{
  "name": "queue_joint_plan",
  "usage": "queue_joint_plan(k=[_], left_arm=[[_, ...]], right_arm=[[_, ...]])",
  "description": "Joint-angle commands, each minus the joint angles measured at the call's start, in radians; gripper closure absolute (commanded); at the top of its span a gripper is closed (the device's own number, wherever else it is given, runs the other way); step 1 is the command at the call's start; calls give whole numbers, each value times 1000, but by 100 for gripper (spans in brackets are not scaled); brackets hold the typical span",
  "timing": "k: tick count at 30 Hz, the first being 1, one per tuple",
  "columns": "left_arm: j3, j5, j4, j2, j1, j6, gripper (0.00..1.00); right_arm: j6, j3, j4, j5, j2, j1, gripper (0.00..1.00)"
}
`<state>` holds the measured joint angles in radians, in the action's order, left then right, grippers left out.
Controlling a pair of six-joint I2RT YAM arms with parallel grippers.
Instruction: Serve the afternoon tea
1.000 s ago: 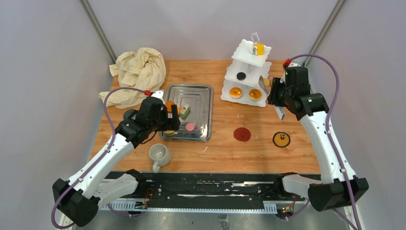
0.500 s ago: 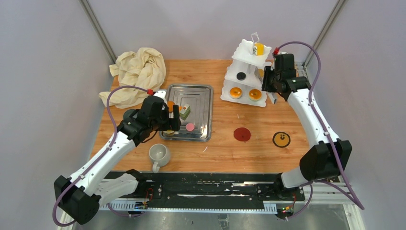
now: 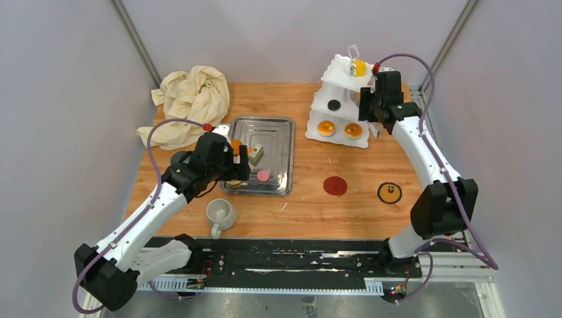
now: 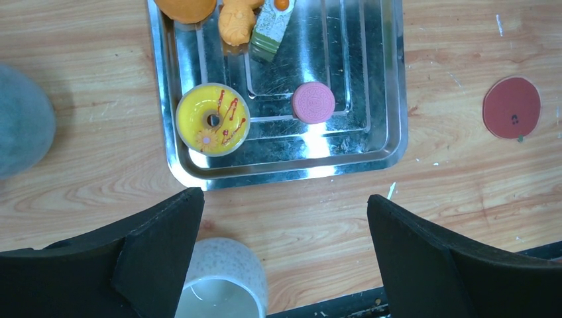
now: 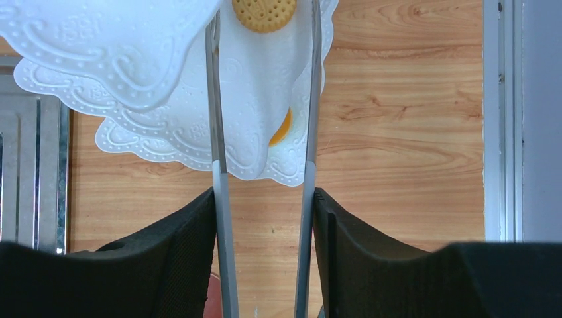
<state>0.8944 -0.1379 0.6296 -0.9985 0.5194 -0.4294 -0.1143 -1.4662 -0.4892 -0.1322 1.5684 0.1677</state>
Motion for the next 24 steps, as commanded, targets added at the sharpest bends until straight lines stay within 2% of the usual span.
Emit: queue_joint_plan(k=[1, 4, 9, 17, 24], left_arm=[[18, 4, -18, 21, -4, 5, 2], [17, 7, -14, 28, -4, 5, 2], [13, 5, -7, 51, -4, 3, 2], [1, 4, -5, 74, -4, -7, 2], [-21, -34, -16, 104, -5, -36, 2]], right_arm=[[20, -29, 37, -17, -40, -28, 47], [21, -15, 30, -20, -65, -30, 50], [-1, 40, 0, -17, -150, -30, 64], [-69, 212, -75, 82, -400, -28, 88], [-98, 355, -215, 258, -635, 15, 97]])
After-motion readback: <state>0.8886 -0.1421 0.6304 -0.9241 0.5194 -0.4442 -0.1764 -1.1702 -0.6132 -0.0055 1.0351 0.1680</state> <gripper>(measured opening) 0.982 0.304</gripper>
